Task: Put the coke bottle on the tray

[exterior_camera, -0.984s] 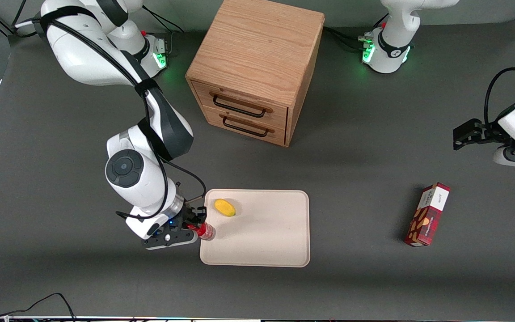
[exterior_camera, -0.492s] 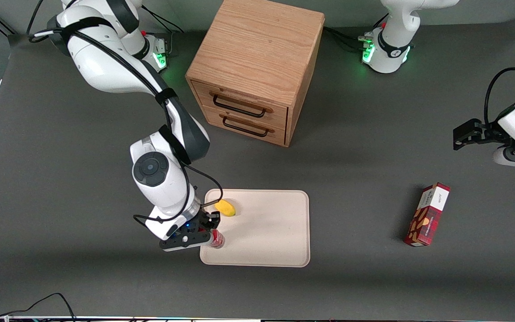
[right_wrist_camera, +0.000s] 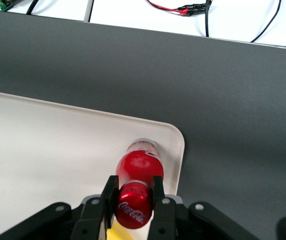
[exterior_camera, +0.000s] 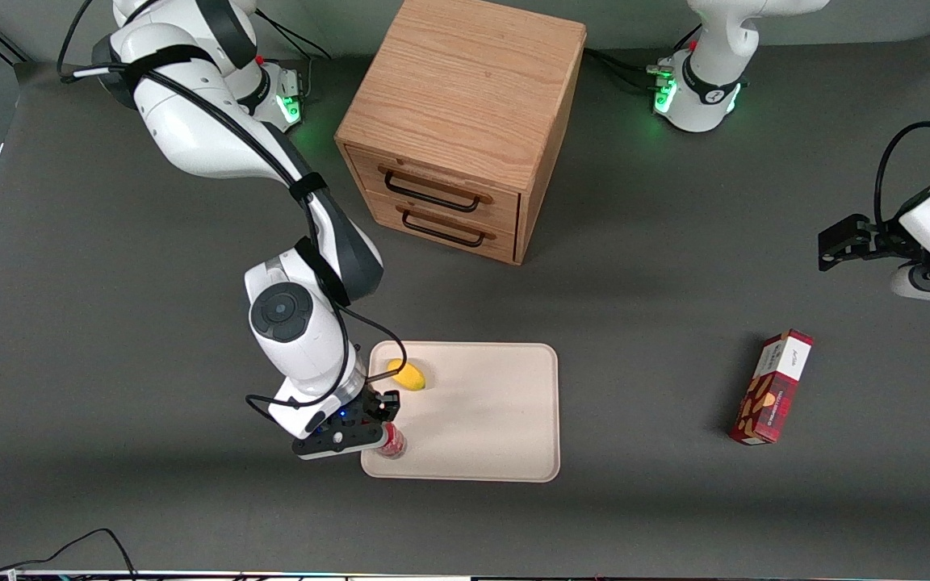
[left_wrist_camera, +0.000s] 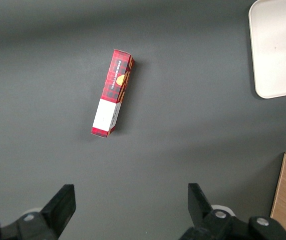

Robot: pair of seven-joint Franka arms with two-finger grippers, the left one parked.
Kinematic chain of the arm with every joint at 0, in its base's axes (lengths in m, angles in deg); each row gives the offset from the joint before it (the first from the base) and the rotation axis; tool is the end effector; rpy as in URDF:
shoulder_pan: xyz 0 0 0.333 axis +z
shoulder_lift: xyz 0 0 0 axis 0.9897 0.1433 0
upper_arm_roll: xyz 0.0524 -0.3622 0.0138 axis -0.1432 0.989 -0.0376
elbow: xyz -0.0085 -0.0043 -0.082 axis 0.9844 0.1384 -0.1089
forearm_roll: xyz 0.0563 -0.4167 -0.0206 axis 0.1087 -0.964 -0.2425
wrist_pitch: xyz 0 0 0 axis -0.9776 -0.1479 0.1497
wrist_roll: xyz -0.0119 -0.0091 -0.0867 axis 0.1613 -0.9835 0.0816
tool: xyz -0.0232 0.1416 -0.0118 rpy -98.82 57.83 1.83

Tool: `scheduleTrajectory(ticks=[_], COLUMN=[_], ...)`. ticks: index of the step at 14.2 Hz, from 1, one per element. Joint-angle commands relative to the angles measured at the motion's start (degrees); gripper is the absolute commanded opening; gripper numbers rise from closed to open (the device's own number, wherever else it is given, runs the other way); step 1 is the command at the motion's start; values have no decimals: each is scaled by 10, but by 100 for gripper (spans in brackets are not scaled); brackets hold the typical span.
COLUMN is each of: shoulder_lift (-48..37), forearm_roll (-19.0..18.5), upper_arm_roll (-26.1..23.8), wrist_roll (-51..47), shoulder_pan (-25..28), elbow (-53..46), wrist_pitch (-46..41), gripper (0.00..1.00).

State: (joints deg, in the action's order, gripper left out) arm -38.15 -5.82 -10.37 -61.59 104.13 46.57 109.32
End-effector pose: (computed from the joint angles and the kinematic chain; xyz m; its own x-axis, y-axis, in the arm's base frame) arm 0.7909 0.3613 0.3112 0.9516 0.1255 0.2805 0.1377 -0.9902 -0.0242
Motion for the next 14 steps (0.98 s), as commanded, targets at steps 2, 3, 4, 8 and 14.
scheduleTrajectory(ticks=[2,3,4,8,14], shoulder_lift=[12,12,12,-28,-205], forearm_roll=[-12,-12,-12,-5,6], upper_arm_roll=[9,9,9,6,-17], wrist_roll=[-17,-17,-17,-32,-36], shoulder_pan=[6,7,7,1,-60], elbow=[-23,-23,-23,-20,107], wrist_pitch=[6,6,7,-31,-200], gripper=[57,69,80,90,99])
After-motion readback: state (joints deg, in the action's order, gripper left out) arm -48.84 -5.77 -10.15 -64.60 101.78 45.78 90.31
